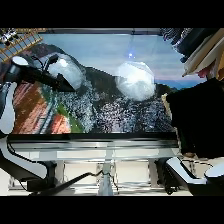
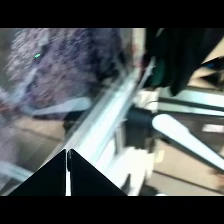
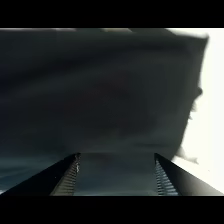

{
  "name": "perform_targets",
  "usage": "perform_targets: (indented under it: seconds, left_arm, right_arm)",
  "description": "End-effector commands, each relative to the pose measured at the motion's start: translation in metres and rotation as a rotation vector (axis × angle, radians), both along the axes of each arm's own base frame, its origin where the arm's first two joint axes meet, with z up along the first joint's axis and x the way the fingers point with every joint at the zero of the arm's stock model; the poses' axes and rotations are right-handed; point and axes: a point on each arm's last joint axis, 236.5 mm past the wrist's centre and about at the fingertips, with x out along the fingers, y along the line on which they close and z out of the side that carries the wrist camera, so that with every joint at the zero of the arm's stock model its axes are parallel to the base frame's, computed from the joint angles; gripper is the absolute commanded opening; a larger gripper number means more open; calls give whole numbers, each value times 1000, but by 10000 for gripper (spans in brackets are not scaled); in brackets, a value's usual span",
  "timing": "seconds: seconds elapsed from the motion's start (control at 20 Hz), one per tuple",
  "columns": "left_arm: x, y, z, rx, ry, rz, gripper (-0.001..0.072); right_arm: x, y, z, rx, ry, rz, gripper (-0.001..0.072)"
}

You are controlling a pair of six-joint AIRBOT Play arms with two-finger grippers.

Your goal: Fold the clothes and pants, and hang the long-sleeved shirts on hangers.

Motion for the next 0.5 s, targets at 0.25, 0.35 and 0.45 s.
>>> perform_targets:
  seconds: [0.25,0.35,0.45]
  left_arm:
    - [27,145,49,749,-209,274,159]
    - [37,156,78,753,-298,379,159]
    - [51,170,106,749,-397,504,159]
  right_arm:
    - [165,89,152,-124,-555,517,541]
    - [207,147,130,-106,-580,696,540]
    - [248,223,96,-98,-630,876,539]
